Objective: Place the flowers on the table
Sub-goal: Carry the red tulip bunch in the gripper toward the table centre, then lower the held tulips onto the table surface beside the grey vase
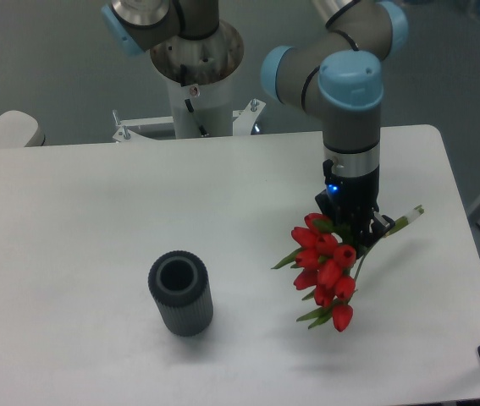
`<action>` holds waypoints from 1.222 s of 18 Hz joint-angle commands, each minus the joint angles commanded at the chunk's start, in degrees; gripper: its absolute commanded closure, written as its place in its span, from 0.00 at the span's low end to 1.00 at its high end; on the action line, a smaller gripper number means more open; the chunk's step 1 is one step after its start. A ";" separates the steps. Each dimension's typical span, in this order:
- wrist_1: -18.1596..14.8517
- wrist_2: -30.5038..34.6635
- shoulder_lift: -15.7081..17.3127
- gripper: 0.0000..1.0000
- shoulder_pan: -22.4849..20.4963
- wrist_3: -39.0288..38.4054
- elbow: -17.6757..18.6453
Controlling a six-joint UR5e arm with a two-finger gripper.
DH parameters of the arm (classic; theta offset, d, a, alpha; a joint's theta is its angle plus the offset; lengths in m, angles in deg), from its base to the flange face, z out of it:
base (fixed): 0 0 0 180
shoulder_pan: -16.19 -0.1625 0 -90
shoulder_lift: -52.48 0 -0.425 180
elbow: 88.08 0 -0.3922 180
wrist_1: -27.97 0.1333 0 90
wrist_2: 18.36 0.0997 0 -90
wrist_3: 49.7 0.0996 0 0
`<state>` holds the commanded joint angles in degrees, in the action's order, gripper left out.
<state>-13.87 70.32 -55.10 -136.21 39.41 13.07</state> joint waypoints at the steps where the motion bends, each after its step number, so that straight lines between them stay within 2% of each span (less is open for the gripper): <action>1: 0.00 1.40 -0.35 0.72 0.00 0.18 0.36; 5: 0.00 8.17 -1.84 0.72 0.17 0.01 2.82; 12: 0.26 8.45 -3.86 0.72 0.17 -0.08 5.02; 15: 0.35 8.36 -5.09 0.70 -0.09 0.18 4.41; 18: 0.35 8.36 -5.80 0.49 -0.09 0.27 3.44; 22: 0.35 8.36 -6.15 0.06 -0.09 0.36 1.86</action>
<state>-13.52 78.68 -61.25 -136.30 39.77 14.93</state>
